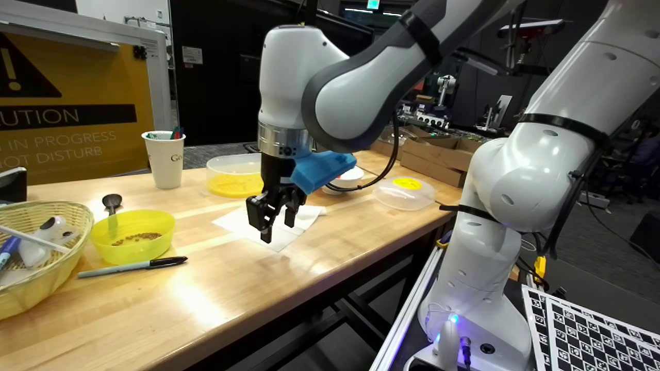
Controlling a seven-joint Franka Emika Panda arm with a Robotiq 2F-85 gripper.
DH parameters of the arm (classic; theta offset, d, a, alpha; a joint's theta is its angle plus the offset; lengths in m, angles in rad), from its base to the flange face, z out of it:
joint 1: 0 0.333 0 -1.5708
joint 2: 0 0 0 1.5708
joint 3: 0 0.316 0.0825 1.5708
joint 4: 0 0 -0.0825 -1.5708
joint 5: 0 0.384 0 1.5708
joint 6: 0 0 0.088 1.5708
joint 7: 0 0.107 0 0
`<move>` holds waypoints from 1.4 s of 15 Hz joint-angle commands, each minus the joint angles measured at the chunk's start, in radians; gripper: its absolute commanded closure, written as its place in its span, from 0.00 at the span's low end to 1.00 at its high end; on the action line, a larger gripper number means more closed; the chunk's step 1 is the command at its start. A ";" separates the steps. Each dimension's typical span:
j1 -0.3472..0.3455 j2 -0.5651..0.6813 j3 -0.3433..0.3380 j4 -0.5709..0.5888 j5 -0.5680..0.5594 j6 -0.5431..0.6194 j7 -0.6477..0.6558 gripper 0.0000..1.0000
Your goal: Fold the paper towel in half
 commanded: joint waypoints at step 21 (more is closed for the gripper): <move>0.002 0.079 0.002 -0.002 0.002 -0.017 -0.008 0.00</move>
